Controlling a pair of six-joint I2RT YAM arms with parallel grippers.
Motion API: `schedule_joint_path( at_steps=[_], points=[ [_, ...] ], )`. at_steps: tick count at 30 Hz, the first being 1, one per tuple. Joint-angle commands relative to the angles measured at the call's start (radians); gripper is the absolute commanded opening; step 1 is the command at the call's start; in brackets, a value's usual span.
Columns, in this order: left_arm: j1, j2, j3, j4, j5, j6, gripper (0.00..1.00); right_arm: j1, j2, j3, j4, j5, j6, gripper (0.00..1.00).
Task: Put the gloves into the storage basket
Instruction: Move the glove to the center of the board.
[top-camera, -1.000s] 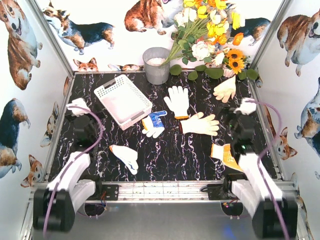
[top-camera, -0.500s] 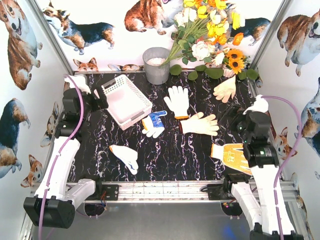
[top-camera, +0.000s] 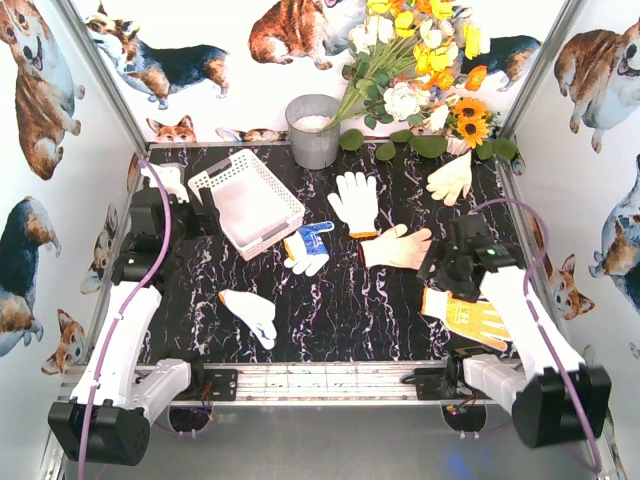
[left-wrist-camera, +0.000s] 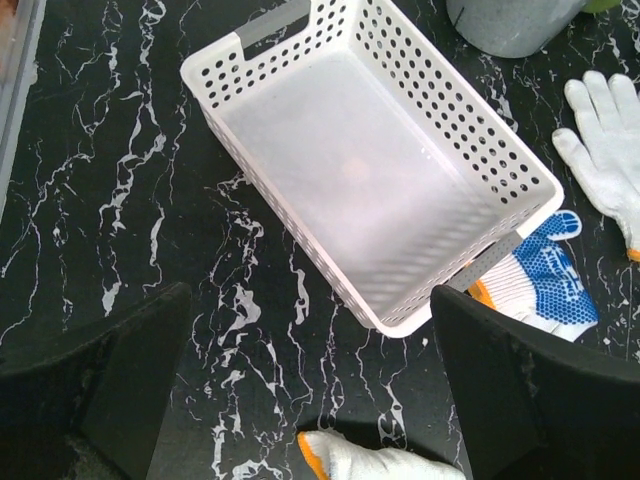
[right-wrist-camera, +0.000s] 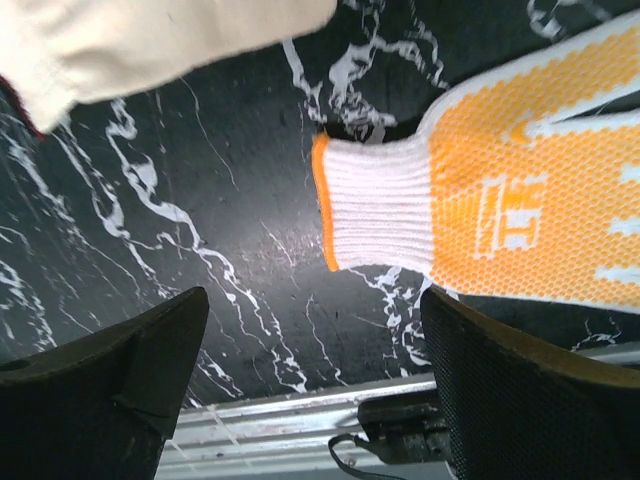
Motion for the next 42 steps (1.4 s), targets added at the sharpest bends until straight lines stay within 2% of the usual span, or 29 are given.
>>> schedule_joint_path(
  at_steps=[1, 9, 18, 22, 28, 39, 42],
  points=[
    [0.000, 0.002, -0.015, 0.017, 0.010, 0.018, 1.00, 0.054, 0.060, 0.009, -0.029, 0.038, 0.070, 0.87],
    [0.000, 0.057, 0.006, -0.025, -0.005, 0.038, 1.00, 0.064, 0.120, -0.085, 0.083, 0.002, 0.073, 0.69],
    [0.000, 0.054, -0.014, -0.012, 0.008, 0.040, 1.00, 0.065, 0.226, -0.128, 0.160, -0.058, 0.050, 0.65],
    [0.000, 0.055, -0.012, -0.019, 0.025, 0.035, 1.00, 0.065, 0.261, -0.114, 0.175, -0.034, 0.030, 0.65],
    [-0.001, 0.070, -0.014, -0.012, 0.072, 0.016, 1.00, 0.069, 0.315, -0.086, 0.160, 0.015, 0.017, 0.56],
    [-0.001, 0.093, -0.019, -0.005, 0.090, 0.000, 1.00, 0.127, 0.361, -0.103, 0.161, 0.049, 0.039, 0.50],
    [-0.001, 0.096, -0.016, -0.008, 0.082, 0.003, 1.00, 0.170, 0.357, -0.114, 0.170, 0.055, 0.053, 0.41]
  ],
)
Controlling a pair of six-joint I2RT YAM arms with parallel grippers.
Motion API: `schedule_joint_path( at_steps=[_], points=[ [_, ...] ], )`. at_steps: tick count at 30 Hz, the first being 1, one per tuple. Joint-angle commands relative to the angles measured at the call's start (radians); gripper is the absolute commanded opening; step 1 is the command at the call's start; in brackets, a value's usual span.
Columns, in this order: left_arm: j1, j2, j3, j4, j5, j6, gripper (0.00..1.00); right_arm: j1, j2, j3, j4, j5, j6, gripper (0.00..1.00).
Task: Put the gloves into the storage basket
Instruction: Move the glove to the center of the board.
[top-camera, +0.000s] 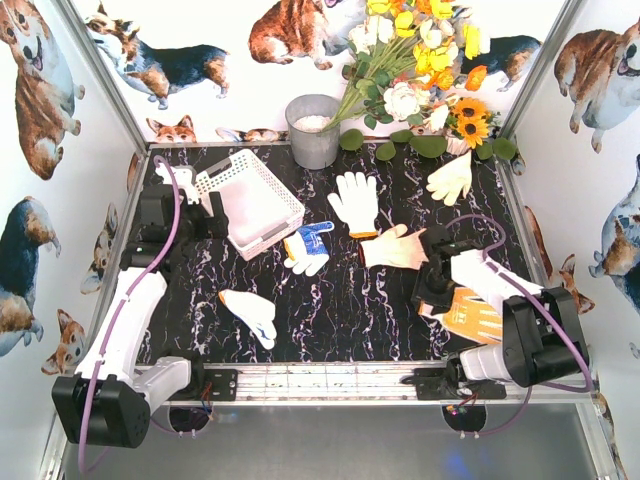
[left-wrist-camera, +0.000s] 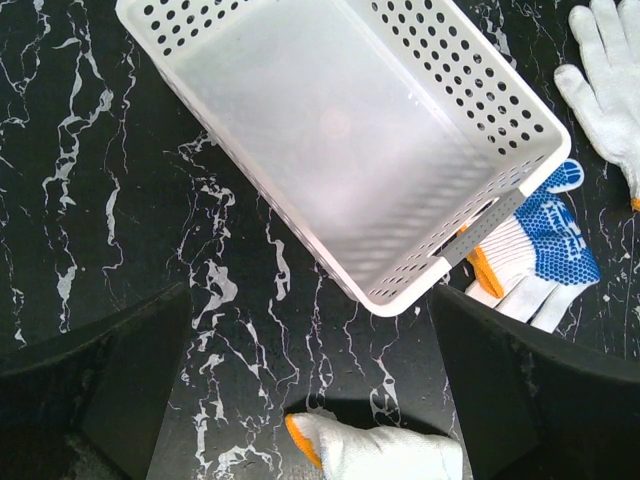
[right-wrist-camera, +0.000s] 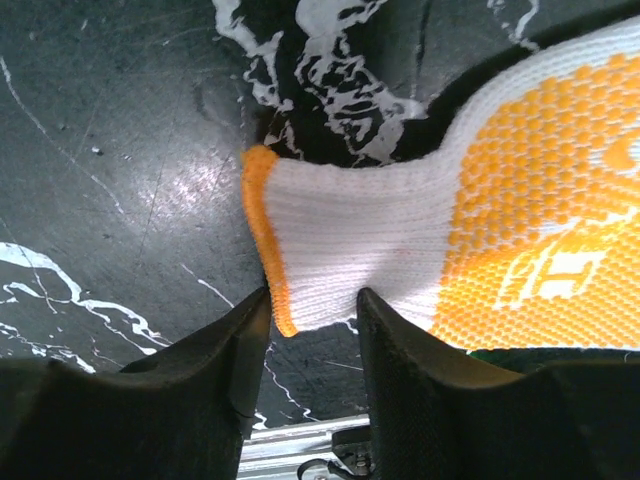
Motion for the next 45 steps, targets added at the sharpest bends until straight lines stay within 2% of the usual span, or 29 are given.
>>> schedule_joint_path(
  at_steps=[1, 5, 11, 16, 22, 27, 28, 29, 30, 32, 34, 38, 42, 45],
  points=[
    [-0.002, 0.002, -0.008, 0.010, -0.001, -0.002, 1.00, 0.059, -0.004, 0.002, 0.039, 0.026, 0.022, 0.35],
    [-0.003, 0.001, -0.013, 0.016, -0.006, -0.002, 1.00, 0.106, -0.015, -0.002, 0.059, 0.008, 0.028, 0.00],
    [-0.004, 0.009, -0.013, 0.014, -0.027, 0.002, 1.00, 0.187, -0.072, 0.052, 0.048, -0.031, 0.024, 0.00],
    [-0.004, 0.006, -0.013, 0.010, -0.046, 0.011, 1.00, 0.296, -0.081, 0.067, 0.164, -0.118, 0.062, 0.00],
    [-0.003, 0.023, -0.011, 0.007, -0.049, 0.015, 1.00, 0.476, 0.037, 0.130, 0.303, -0.144, 0.107, 0.00],
    [-0.003, 0.029, -0.013, 0.009, -0.030, 0.013, 1.00, 0.632, 0.168, 0.252, 0.354, -0.147, 0.109, 0.00],
    [-0.003, 0.028, -0.015, 0.013, -0.022, 0.015, 1.00, 0.659, 0.188, 0.278, 0.346, -0.142, 0.107, 0.04],
    [-0.004, 0.027, -0.016, 0.016, -0.012, 0.018, 1.00, 0.682, 0.204, 0.304, 0.336, -0.132, 0.104, 0.14],
    [-0.006, 0.027, -0.018, 0.021, 0.001, 0.020, 1.00, 0.707, 0.214, 0.325, 0.323, -0.121, 0.098, 0.28],
    [-0.017, 0.028, -0.024, 0.034, 0.038, 0.026, 1.00, 0.735, 0.218, 0.348, 0.304, -0.110, 0.096, 0.45],
    [-0.050, 0.037, -0.027, 0.039, 0.067, 0.041, 1.00, 0.737, 0.201, 0.341, 0.300, -0.117, 0.104, 0.53],
    [-0.185, 0.067, -0.010, 0.009, -0.014, 0.031, 1.00, 0.738, 0.122, 0.314, 0.251, -0.073, 0.124, 0.61],
    [-0.311, 0.081, -0.026, 0.027, -0.033, -0.054, 0.98, 0.729, 0.050, 0.307, 0.117, 0.033, 0.174, 0.63],
    [-0.437, 0.101, -0.035, 0.032, -0.100, -0.155, 0.94, 0.706, 0.008, 0.253, 0.093, 0.104, 0.229, 0.63]
  ],
)
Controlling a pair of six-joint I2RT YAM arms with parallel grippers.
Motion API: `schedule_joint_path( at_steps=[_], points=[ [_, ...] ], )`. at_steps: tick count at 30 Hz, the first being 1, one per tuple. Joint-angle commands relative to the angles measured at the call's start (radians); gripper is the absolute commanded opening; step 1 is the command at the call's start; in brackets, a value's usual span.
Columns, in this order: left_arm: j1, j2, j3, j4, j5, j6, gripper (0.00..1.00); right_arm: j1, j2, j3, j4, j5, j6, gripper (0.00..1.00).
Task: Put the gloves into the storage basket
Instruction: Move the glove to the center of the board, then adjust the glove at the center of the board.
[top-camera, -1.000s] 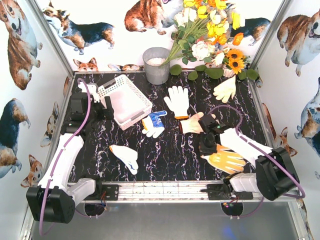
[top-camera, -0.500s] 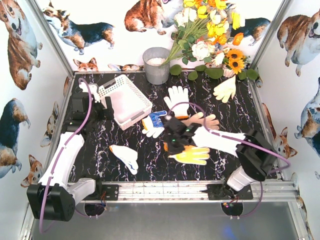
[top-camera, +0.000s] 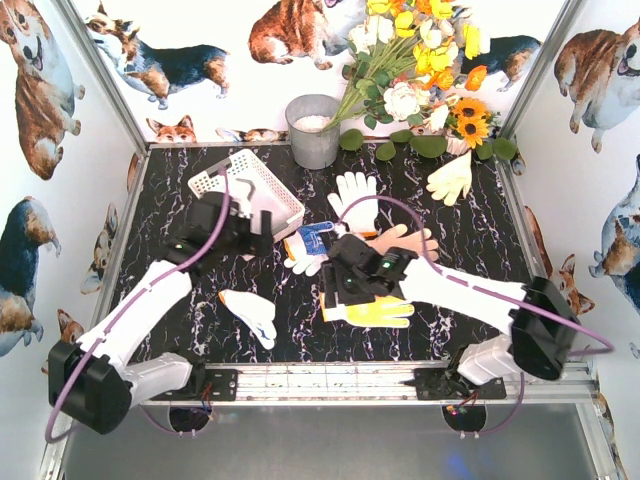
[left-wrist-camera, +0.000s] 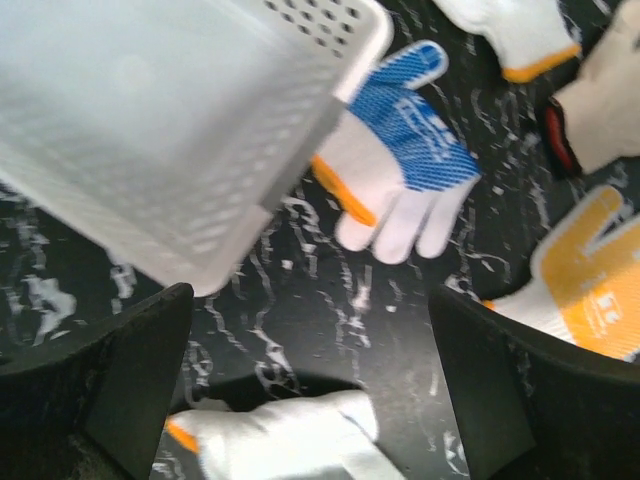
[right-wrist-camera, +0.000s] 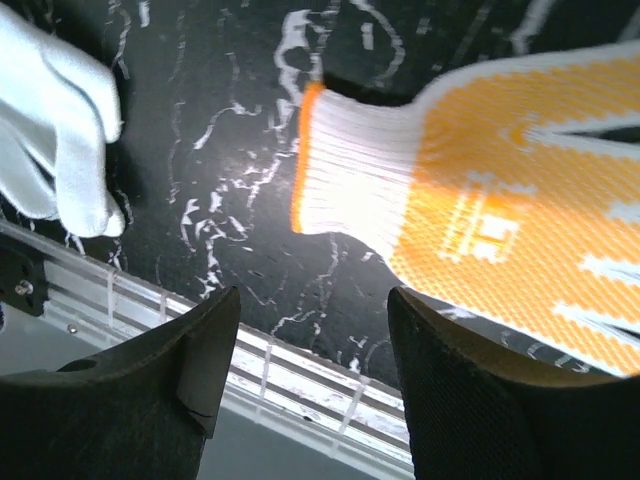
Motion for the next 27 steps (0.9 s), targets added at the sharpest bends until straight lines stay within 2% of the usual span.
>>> schedule_joint_path(
  at_steps=[1, 5, 8, 12, 16, 24, 27],
  points=[
    [-0.161, 0.022, -0.025, 0.034, -0.091, -0.145, 0.94, -0.043, -0.076, -0.084, -0.058, 0.139, 0.103, 0.62],
    [-0.320, 0.075, -0.062, 0.116, -0.133, -0.237, 0.85, -0.114, -0.100, -0.172, -0.015, 0.111, 0.182, 0.56],
    [-0.388, 0.158, -0.037, 0.141, -0.127, -0.294, 0.74, -0.115, -0.127, -0.223, 0.028, 0.118, 0.220, 0.56],
    [-0.478, 0.273, 0.016, 0.169, -0.130, -0.311, 0.67, -0.115, -0.144, -0.294, 0.043, 0.134, 0.277, 0.54],
    [-0.508, 0.372, 0.049, 0.207, -0.073, -0.337, 0.57, -0.115, -0.170, -0.333, 0.039, 0.170, 0.302, 0.50],
    [-0.518, 0.545, 0.067, 0.238, -0.015, -0.323, 0.34, -0.122, -0.177, -0.389, 0.090, 0.203, 0.295, 0.33],
    [-0.518, 0.582, 0.066, 0.237, 0.008, -0.317, 0.26, -0.136, -0.174, -0.398, 0.114, 0.204, 0.277, 0.30]
  ],
)
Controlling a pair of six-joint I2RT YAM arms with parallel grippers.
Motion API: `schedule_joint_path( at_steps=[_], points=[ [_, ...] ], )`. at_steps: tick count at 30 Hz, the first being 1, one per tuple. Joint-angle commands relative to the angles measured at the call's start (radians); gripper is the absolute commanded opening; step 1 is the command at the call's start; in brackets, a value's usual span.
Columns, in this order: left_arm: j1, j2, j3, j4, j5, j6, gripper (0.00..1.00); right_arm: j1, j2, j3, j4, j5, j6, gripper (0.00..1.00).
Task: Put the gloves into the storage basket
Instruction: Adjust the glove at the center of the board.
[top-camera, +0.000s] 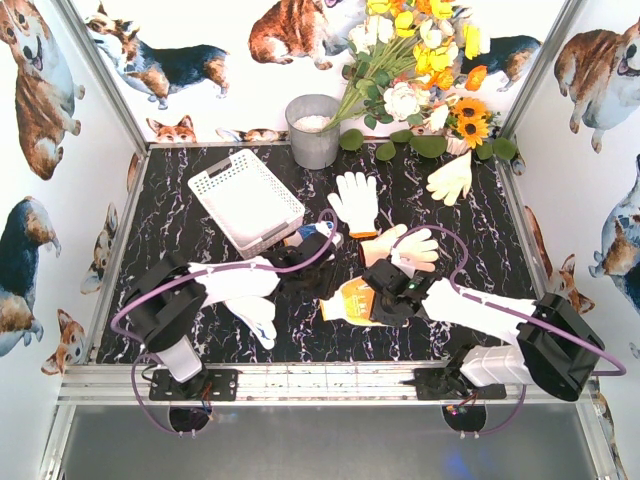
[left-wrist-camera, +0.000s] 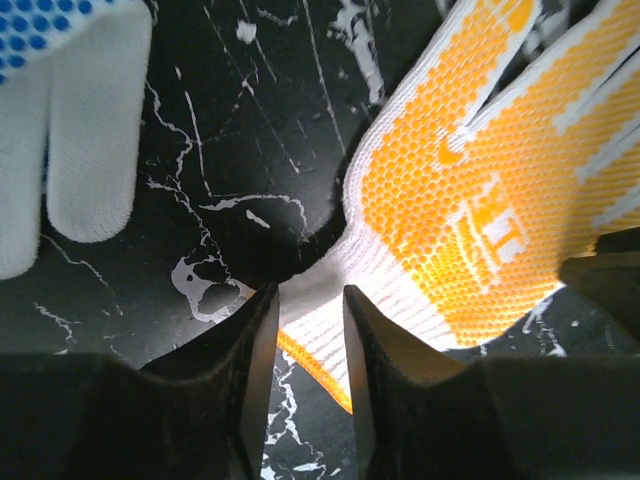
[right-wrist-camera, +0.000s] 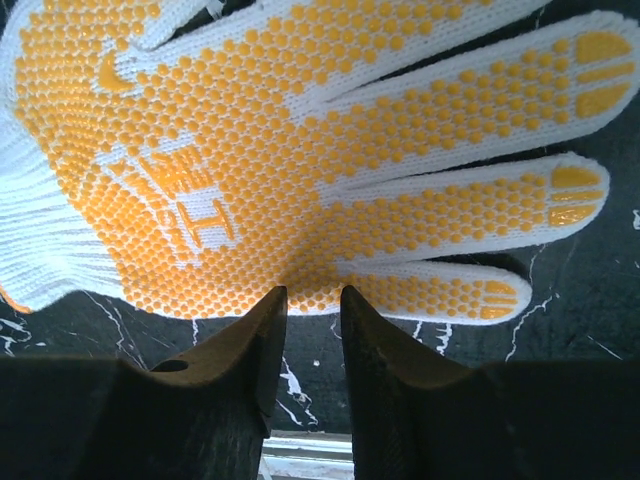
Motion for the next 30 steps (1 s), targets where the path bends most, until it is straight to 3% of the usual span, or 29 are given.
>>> schedule_joint_path(
  at_steps=[1, 9, 18, 25, 30],
  points=[
    [-0.006, 0.039, 0.021, 0.023, 0.053, 0.003, 0.25, -0.022, -0.012, -0.017, 0.085, 0.045, -0.012, 0.30],
    [-0.019, 0.027, -0.064, 0.034, 0.123, -0.032, 0.23, -0.087, 0.013, 0.009, 0.129, 0.039, -0.120, 0.29],
    [-0.107, -0.010, -0.113, 0.073, 0.193, -0.041, 0.26, -0.145, 0.020, 0.073, 0.130, 0.006, -0.194, 0.33],
    [-0.112, -0.122, -0.120, 0.127, 0.227, -0.054, 0.51, -0.148, -0.057, 0.129, 0.029, -0.003, -0.211, 0.43],
    [-0.113, -0.181, -0.106, 0.128, 0.181, -0.055, 0.56, -0.168, -0.178, 0.089, 0.009, -0.013, -0.209, 0.51]
  ],
)
